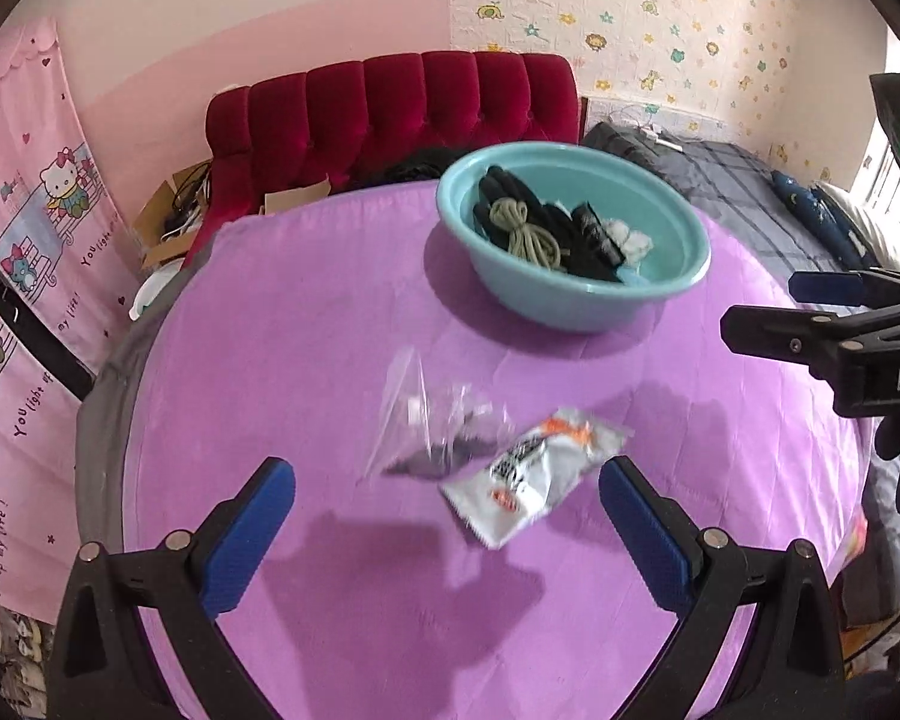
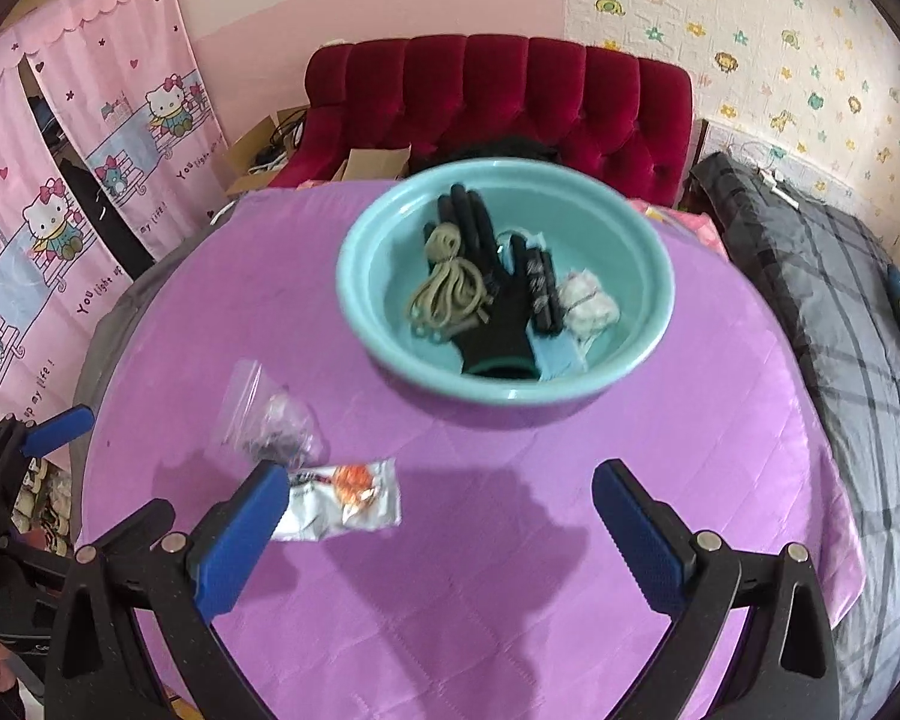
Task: Organize soft objects
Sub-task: 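Withdraw both grippers from the basin back over the table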
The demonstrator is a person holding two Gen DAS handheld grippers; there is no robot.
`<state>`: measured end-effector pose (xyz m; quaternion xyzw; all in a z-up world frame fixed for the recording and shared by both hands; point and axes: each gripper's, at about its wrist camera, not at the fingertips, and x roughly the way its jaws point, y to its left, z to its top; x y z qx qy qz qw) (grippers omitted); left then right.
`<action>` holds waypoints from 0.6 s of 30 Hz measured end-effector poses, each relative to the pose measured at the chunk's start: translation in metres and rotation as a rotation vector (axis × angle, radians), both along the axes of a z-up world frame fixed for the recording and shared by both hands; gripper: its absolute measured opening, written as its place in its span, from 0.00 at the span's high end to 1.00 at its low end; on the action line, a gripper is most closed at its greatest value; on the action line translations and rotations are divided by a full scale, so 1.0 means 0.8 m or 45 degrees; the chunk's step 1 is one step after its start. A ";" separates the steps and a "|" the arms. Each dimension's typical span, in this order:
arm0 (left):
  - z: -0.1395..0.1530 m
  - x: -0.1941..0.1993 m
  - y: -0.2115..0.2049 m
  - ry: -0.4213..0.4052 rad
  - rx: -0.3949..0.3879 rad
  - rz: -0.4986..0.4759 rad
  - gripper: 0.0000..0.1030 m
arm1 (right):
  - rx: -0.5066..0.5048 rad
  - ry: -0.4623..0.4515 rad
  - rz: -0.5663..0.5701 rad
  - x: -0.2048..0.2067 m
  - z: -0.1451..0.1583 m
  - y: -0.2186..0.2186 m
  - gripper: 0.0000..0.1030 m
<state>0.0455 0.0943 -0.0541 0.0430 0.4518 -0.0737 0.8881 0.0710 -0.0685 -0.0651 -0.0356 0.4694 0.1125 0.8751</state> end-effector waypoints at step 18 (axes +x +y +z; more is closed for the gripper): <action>-0.055 -0.040 0.016 0.066 -0.024 0.009 0.00 | -0.023 0.093 0.030 -0.033 -0.077 0.030 0.00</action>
